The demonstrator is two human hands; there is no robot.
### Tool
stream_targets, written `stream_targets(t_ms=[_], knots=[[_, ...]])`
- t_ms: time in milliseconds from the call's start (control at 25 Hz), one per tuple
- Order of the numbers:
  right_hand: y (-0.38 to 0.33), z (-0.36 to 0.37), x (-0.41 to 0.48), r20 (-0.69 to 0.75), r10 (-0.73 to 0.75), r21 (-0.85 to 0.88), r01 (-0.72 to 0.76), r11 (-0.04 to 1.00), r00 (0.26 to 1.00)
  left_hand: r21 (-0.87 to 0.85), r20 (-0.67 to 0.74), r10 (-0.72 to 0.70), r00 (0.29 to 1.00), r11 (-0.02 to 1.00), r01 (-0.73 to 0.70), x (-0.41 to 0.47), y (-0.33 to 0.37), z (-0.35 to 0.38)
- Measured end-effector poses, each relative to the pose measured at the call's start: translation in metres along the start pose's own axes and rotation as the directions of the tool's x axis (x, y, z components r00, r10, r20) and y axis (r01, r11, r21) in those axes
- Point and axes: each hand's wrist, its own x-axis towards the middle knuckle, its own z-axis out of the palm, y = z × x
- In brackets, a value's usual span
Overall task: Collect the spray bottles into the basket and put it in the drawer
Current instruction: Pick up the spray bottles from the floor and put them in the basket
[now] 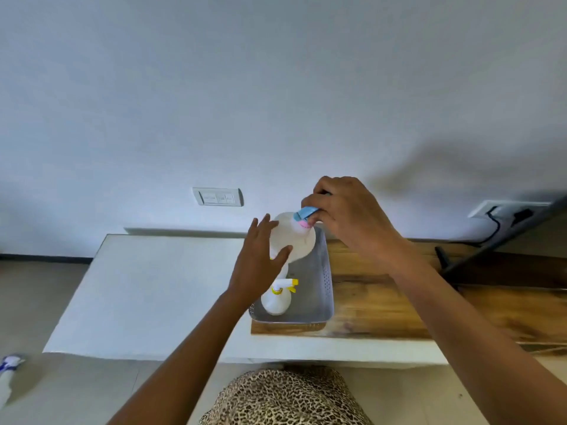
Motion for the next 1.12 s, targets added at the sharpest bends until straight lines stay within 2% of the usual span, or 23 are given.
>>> stream_targets(t_ms=[280,440,560,760,1120], knots=[[0.078,0.115,0.081,0.182,0.105,0.069,-0.119,0.99,0.978,0.118,0.009,-0.136,0.991,0.984,0.134,0.053,-0.045,-0.003],[0.098,0.183,0.113,0.349,0.133,0.068,-0.167,0.984,0.928,0.149,-0.012,-0.215,0.977,0.965,0.214,0.069,-0.067,0.005],[0.1,0.223,0.124,0.47,0.116,0.05,-0.158,0.986,0.875,0.163,0.023,-0.274,0.961,0.95,0.267,0.074,-0.08,0.014],[0.095,0.274,0.128,0.506,0.1,-0.004,-0.114,0.993,0.857,0.158,0.05,-0.312,0.949,0.941,0.301,0.089,-0.096,0.018],[0.098,0.317,0.122,0.574,0.123,0.041,-0.179,0.983,0.81,0.126,0.022,-0.366,0.93,0.924,0.361,0.095,-0.109,0.019]])
